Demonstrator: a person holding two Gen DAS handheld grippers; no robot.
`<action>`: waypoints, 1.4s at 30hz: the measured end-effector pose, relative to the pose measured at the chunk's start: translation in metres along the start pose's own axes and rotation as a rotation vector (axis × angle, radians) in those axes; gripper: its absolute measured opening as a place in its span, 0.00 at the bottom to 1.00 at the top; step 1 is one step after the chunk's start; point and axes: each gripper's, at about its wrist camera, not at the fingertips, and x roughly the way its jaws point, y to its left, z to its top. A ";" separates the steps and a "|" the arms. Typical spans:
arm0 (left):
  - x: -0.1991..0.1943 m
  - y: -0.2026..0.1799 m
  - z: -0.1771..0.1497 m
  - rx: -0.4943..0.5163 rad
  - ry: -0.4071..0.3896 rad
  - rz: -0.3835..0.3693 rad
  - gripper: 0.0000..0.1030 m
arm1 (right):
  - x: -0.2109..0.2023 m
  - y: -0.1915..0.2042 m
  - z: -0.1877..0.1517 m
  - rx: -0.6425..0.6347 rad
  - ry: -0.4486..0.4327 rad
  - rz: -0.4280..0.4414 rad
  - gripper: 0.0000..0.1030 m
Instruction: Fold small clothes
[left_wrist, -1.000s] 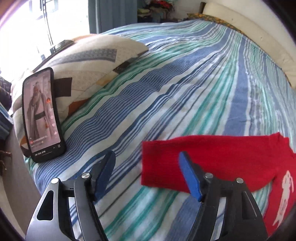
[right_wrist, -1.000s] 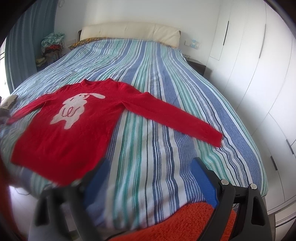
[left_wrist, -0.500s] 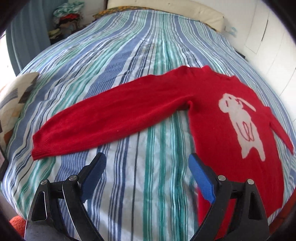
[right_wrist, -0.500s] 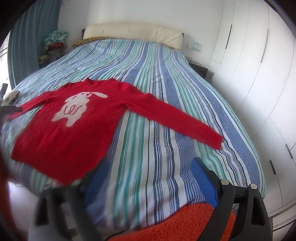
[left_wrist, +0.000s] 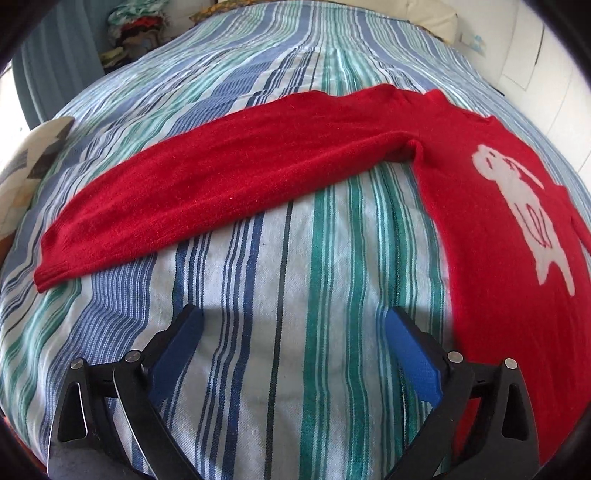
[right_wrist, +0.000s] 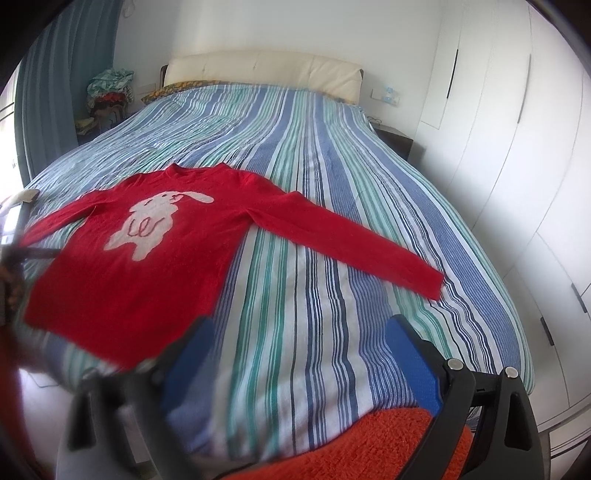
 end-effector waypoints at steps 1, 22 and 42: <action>0.002 0.000 0.000 -0.004 0.000 0.004 0.99 | -0.001 -0.001 0.000 0.004 -0.002 -0.001 0.91; 0.009 -0.002 -0.002 0.004 -0.017 0.018 1.00 | 0.007 -0.005 0.002 0.023 0.012 -0.002 0.91; 0.008 -0.002 -0.002 0.008 -0.022 0.021 1.00 | 0.007 -0.005 0.001 0.023 0.012 -0.002 0.91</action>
